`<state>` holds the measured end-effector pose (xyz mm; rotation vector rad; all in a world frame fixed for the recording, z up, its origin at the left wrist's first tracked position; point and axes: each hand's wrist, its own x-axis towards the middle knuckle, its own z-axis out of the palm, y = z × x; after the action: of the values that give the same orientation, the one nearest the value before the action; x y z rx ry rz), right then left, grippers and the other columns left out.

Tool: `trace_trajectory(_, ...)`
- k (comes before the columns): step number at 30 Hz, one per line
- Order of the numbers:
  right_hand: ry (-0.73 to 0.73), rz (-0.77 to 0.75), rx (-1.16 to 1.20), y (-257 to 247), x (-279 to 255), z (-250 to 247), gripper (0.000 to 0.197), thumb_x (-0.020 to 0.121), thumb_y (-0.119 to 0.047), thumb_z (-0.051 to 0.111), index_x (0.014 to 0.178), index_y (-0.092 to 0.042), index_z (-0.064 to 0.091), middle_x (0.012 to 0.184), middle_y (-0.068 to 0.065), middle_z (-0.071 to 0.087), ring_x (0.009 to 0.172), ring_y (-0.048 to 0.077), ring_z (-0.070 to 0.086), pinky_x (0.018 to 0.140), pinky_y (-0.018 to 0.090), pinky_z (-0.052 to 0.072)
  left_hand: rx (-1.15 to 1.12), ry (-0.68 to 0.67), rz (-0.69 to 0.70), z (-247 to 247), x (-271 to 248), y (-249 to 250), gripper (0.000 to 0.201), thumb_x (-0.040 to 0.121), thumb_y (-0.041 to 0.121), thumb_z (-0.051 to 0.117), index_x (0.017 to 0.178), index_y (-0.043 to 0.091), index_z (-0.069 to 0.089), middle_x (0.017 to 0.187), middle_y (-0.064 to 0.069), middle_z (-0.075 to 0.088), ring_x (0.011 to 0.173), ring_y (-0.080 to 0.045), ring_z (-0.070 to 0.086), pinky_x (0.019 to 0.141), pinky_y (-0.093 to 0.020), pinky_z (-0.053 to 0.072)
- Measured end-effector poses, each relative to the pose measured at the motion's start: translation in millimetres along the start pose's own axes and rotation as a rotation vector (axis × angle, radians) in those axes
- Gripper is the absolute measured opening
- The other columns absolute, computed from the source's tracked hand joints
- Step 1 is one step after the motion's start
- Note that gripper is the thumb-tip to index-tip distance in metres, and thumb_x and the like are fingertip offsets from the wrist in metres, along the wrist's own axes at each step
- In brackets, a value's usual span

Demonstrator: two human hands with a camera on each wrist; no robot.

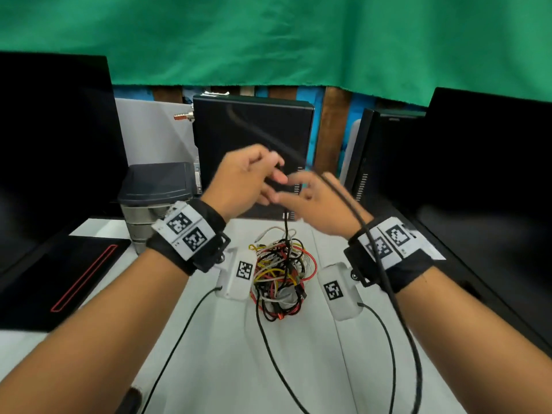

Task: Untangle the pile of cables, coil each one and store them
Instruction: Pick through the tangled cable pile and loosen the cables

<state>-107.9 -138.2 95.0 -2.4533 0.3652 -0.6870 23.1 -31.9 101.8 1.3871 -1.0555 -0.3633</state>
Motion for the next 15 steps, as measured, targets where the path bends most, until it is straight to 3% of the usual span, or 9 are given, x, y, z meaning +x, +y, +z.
trace_trajectory(3,-0.228,0.15,0.013,22.7,-3.3,19.7,0.025,0.1,-0.029,0.061,0.09,-0.008,0.068,0.069,0.005,0.068,0.048,0.0,0.057,0.053,0.021,0.047,-0.059,0.003,0.104,-4.5,1.5,25.4,0.02,0.105,0.021,0.047,0.091,0.02,0.062,0.073,0.002,0.073,0.059,-0.012,0.071,0.047,-0.02,0.051)
trace_trajectory(5,-0.265,0.212,0.052,29.1,-3.7,27.3,0.031,0.103,-0.028,0.054,0.093,-0.002,0.067,0.076,0.011,0.073,0.052,0.003,0.06,0.056,0.024,0.049,-0.066,0.009,0.174,-5.4,-3.7,34.8,0.017,0.105,0.019,0.048,0.094,0.022,0.061,0.076,0.003,0.074,0.072,-0.014,0.075,0.053,-0.021,0.054)
trace_trajectory(8,-0.077,0.149,0.141,27.9,0.6,27.7,0.028,0.104,-0.024,0.052,0.091,-0.007,0.07,0.081,0.01,0.075,0.066,0.015,0.069,0.062,0.032,0.054,-0.145,0.05,0.208,-7.9,-9.9,32.3,0.011,0.102,0.014,0.054,0.103,0.022,0.061,0.089,0.002,0.076,0.084,-0.016,0.075,0.061,-0.024,0.057)
trace_trajectory(10,0.074,0.088,0.215,22.9,4.6,25.1,0.023,0.103,-0.023,0.053,0.092,-0.013,0.071,0.081,0.007,0.076,0.076,0.018,0.072,0.066,0.03,0.056,-0.101,0.054,0.169,-10.1,-12.0,16.7,0.019,0.096,0.01,0.063,0.11,0.022,0.06,0.099,-0.002,0.076,0.088,-0.013,0.074,0.065,-0.025,0.058)
trace_trajectory(13,0.151,0.053,0.245,17.0,6.0,20.5,0.022,0.103,-0.019,0.053,0.096,-0.011,0.072,0.082,0.005,0.076,0.08,0.015,0.073,0.065,0.02,0.053,0.152,-0.095,0.008,-10.6,-21.4,-31.7,0.026,0.089,0.005,0.071,0.112,0.013,0.063,0.104,-0.004,0.072,0.087,-0.004,0.069,0.07,-0.018,0.055)
trace_trajectory(15,0.19,0.036,0.204,14.6,5.4,15.1,0.022,0.102,-0.02,0.053,0.095,-0.01,0.072,0.082,0.002,0.076,0.079,0.014,0.072,0.066,0.021,0.052,0.349,-0.225,-0.134,-9.5,-33.3,-71.2,0.021,0.088,0.014,0.075,0.107,0.015,0.068,0.109,0.003,0.07,0.092,-0.009,0.071,0.079,-0.022,0.058)
